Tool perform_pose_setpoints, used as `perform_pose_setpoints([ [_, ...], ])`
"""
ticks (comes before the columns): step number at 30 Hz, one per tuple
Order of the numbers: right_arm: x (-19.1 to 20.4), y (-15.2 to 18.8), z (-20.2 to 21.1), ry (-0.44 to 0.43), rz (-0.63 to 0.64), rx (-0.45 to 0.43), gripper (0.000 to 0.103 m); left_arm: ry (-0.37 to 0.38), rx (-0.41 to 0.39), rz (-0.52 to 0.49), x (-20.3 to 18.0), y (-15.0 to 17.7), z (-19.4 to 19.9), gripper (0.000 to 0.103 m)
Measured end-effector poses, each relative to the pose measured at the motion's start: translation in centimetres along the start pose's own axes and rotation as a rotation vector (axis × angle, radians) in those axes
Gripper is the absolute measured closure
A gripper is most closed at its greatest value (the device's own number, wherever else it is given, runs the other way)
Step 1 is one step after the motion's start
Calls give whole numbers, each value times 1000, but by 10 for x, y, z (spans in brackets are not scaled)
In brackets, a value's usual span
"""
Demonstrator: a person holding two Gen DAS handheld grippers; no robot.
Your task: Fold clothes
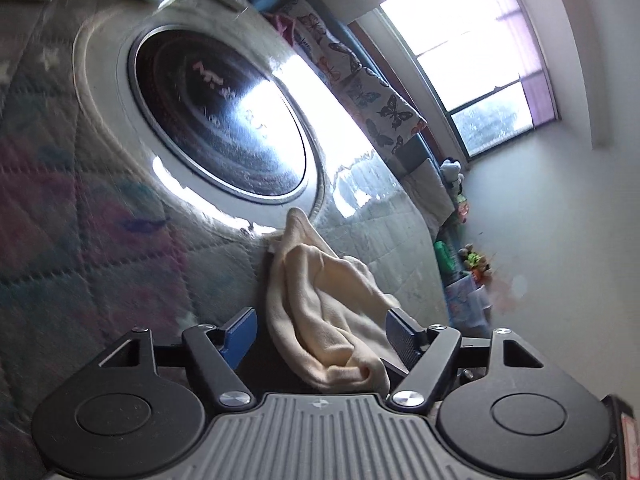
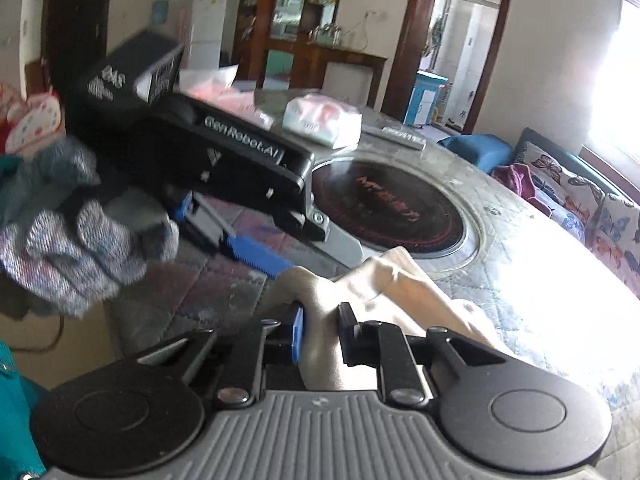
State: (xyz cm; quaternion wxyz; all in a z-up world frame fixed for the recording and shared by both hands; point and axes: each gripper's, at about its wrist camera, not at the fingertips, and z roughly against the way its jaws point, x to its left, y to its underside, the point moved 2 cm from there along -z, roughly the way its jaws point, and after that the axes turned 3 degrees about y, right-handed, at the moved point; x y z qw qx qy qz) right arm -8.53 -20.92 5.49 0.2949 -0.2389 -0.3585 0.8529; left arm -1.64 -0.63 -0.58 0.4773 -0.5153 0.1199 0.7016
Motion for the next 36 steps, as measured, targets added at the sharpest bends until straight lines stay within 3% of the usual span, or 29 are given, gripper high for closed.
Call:
perform_pose_setpoints([
  [3, -6, -1, 6, -5, -30, -23, 89, 32, 28, 66, 3, 0, -10, 23],
  [6, -10, -1, 12, -12, -52, -40, 89, 61, 44, 87, 4, -2, -19, 28],
  [9, -9, 3, 16, -24, -61, -44, 89, 92, 76, 139, 11, -3, -28, 52],
  [11, -9, 6, 18, -34, -69, -45, 89, 80, 83, 155, 18, -3, -31, 75],
  [14, -8, 11, 21, -47, -82, -46, 87, 64, 79, 139, 22, -4, -31, 84],
  [20, -28, 26, 40, 16, -194, -60, 76, 33, 68, 70, 22, -5, -29, 87],
  [30, -130, 91, 59, 343, -519, 23, 74, -30, 54, -92, 2, 3, -29, 86],
  [36, -150, 115, 53, 326, -651, 8, 65, -54, 51, -137, -7, 3, -35, 86],
])
